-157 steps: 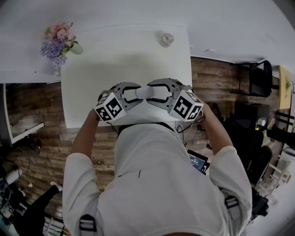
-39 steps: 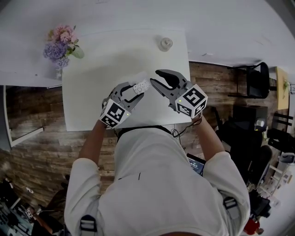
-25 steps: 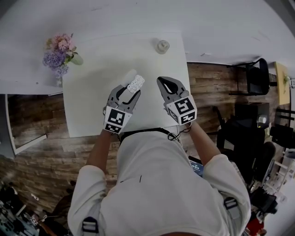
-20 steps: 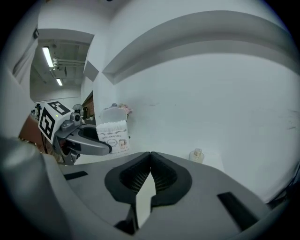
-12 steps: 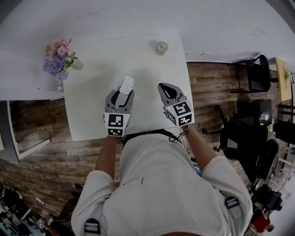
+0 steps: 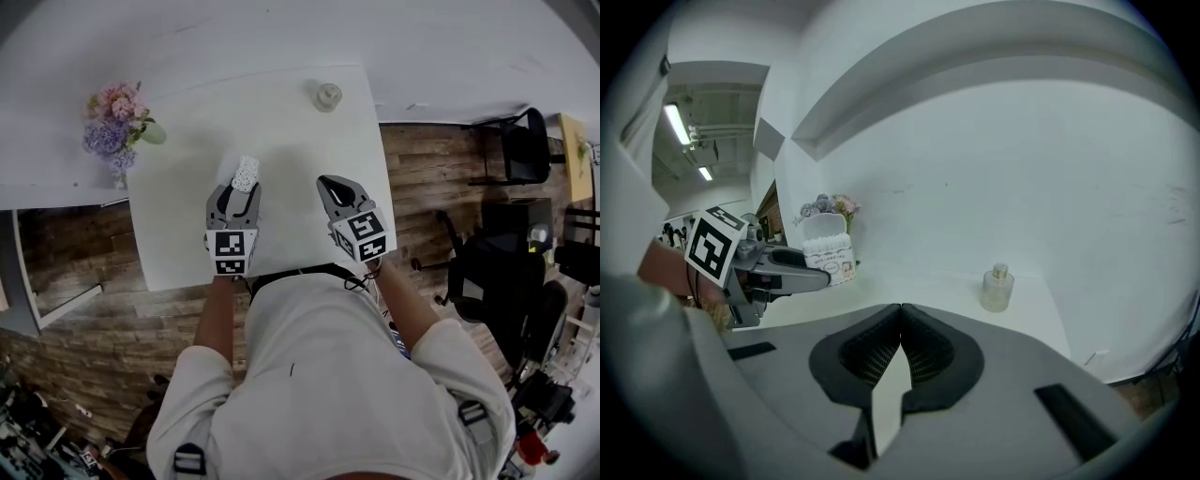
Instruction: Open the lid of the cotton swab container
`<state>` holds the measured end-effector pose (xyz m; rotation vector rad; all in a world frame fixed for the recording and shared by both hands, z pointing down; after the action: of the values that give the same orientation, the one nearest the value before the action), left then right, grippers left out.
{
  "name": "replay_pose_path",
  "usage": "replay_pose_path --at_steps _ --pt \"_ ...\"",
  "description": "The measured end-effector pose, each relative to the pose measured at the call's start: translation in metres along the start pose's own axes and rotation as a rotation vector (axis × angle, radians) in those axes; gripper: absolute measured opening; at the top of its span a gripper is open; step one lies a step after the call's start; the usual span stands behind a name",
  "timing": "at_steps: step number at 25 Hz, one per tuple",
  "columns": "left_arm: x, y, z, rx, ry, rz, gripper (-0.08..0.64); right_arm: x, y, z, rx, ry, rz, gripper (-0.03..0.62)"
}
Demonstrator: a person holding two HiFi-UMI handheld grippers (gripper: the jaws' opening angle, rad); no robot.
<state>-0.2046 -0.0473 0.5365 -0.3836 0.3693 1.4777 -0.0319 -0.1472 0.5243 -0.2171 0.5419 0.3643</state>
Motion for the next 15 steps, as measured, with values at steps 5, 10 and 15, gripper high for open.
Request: replay_pose_path --at_steps 5,10,15 --pt "-0.018 0.004 0.014 0.015 0.03 0.02 0.204 -0.005 0.001 0.006 -0.005 0.02 0.013 -0.002" --pt "-0.038 0.002 0.023 0.013 0.045 0.068 0.205 -0.004 0.0 0.013 -0.025 0.042 0.043 -0.002" --pt "-0.063 -0.007 0.03 -0.005 0.072 0.143 0.204 0.001 -0.001 0.022 -0.048 0.06 0.089 -0.002"
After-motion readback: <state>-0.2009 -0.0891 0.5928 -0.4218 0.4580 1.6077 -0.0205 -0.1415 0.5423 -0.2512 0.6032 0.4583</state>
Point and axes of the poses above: the fingertips, and each gripper's own axes: x backward along the fingers, y to its left, z out of its underside, the point moved 5 cm from there along x, backward along the fingers, and after that the axes turned 2 degrees about y, right-handed, at the moved point
